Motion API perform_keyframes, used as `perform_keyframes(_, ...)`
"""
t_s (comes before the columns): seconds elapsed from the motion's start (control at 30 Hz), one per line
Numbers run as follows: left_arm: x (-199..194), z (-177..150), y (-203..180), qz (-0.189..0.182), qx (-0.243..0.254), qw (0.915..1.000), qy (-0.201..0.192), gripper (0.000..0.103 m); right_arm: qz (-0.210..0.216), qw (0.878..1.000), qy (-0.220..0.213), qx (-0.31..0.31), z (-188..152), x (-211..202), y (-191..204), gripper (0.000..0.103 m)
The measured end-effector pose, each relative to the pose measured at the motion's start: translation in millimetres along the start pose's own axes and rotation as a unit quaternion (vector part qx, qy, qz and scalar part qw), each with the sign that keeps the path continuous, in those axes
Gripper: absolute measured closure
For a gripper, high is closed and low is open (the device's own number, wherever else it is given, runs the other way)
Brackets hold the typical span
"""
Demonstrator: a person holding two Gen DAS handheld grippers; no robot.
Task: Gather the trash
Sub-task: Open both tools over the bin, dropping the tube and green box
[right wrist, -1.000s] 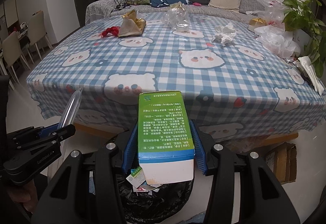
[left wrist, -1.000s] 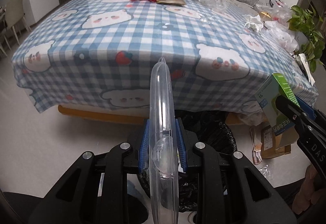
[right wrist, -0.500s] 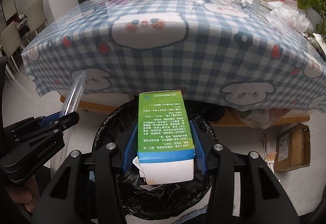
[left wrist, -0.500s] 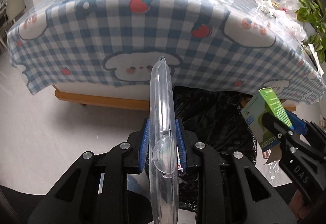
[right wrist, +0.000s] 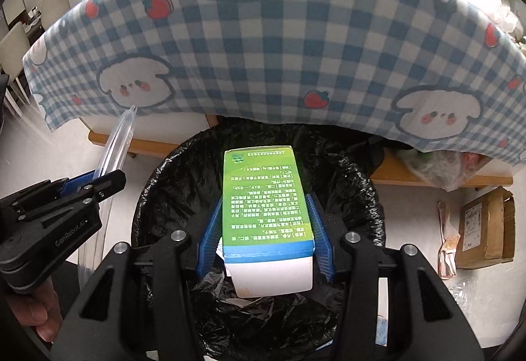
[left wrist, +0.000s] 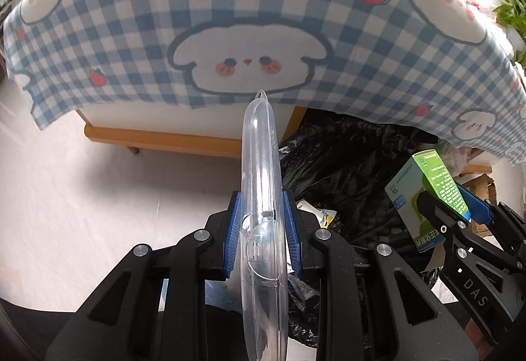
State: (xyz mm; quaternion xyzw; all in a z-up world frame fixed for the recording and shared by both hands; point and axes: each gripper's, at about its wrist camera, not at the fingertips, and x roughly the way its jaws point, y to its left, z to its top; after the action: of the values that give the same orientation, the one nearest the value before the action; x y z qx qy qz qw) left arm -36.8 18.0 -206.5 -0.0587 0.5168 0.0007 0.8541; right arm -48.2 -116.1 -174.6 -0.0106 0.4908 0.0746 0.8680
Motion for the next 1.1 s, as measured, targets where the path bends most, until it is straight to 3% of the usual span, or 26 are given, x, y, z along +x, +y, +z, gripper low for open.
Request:
perform_keyframes(0.3, 9.5, -3.4, -3.1, -0.003, 0.001, 1.0000, 0.008, 0.078, 0.003, 1.000, -0.007, -0.010, 4.9, 1.2, 5.2, 0.053)
perform_keyframes(0.5, 10.6, -2.3, -9.4, -0.005, 0.003, 0.9999, 0.008, 0.078, 0.000, 1.000, -0.017, -0.004, 7.1, -2.2, 1.4, 0.035)
perform_keyframes(0.67, 12.8, -0.1, -15.3, -0.005, 0.004, 0.9999, 0.014, 0.078, -0.011, 1.000, -0.028, -0.008, 9.2, -7.1, -4.8, 0.013)
perform_keyframes(0.73, 12.7, 0.8, -20.6, -0.007, 0.006, 0.9999, 0.012, 0.078, -0.013, 0.999, -0.030, -0.003, 9.5, -8.9, -11.4, 0.009)
perform_keyframes(1.1, 17.6, 0.3, -64.5, -0.020, 0.035, 0.9991, 0.013, 0.078, -0.038, 0.998, -0.038, 0.022, 5.3, -18.7, -51.8, 0.008)
